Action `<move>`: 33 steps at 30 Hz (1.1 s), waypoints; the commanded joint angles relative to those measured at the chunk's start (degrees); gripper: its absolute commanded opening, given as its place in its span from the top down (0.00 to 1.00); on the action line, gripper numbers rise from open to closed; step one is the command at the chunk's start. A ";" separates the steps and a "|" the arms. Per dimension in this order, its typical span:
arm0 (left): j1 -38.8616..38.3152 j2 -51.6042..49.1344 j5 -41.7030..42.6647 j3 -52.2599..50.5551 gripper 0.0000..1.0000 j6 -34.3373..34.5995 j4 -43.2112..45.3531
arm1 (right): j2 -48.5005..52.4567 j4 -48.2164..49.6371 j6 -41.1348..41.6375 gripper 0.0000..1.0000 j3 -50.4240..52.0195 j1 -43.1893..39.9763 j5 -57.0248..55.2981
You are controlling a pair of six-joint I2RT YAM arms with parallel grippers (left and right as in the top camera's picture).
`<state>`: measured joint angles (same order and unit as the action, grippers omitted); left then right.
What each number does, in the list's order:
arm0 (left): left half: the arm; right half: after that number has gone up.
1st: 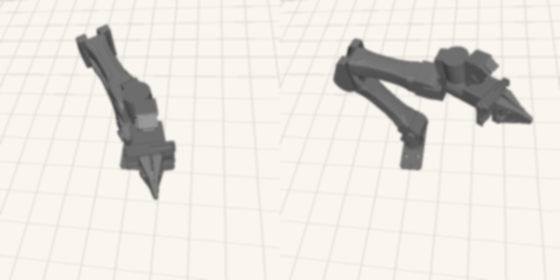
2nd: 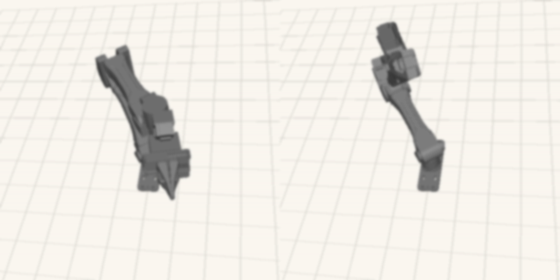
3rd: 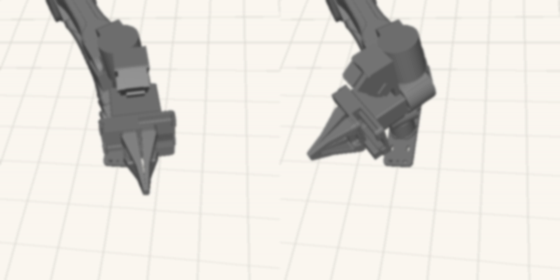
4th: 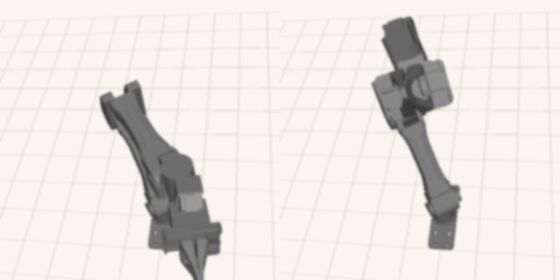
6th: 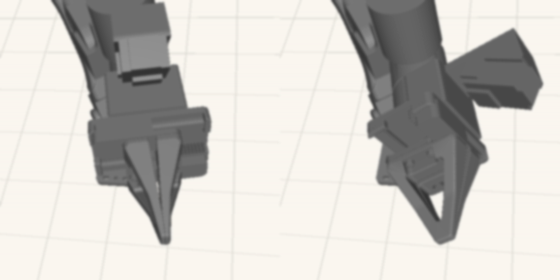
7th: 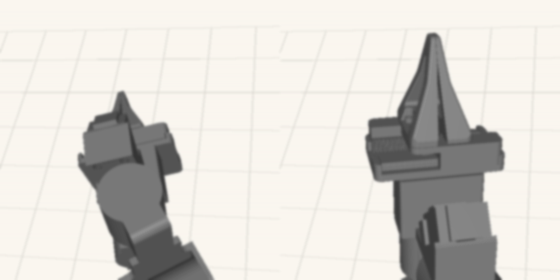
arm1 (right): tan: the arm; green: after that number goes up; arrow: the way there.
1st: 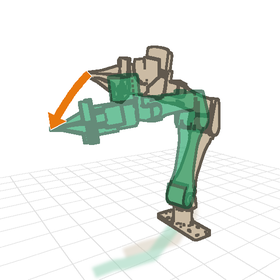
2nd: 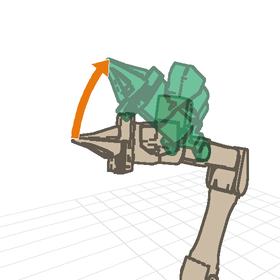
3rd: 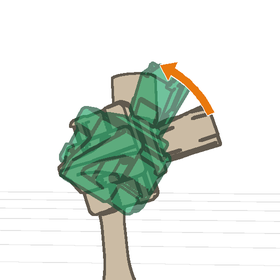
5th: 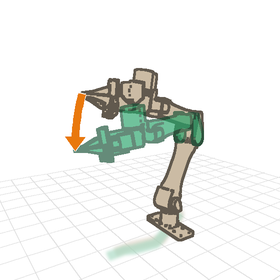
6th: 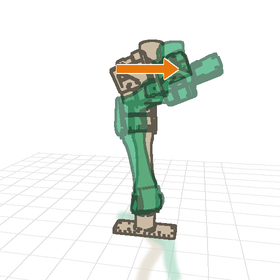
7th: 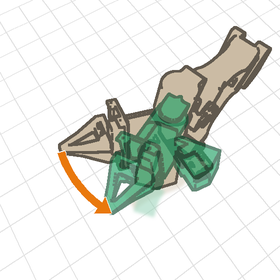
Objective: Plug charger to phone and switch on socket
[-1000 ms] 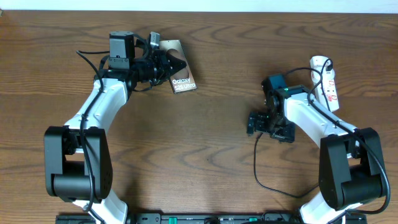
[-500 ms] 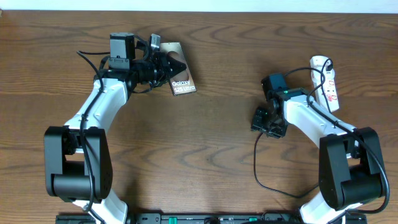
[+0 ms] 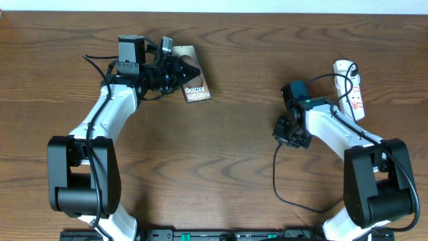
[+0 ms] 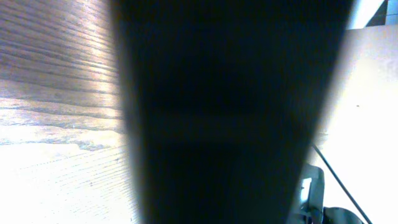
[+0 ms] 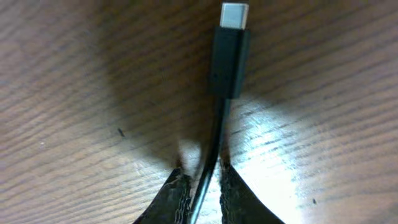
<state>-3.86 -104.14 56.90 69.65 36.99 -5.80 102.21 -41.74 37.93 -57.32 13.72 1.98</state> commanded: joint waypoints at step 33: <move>-10.01 2.03 31.52 0.59 0.93 -2.64 18.36 | -20.83 26.62 -24.17 0.99 2.62 -16.35 67.60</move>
<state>-13.80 -104.03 87.13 69.65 35.53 12.05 81.41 -15.57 12.53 -54.52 -2.46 63.72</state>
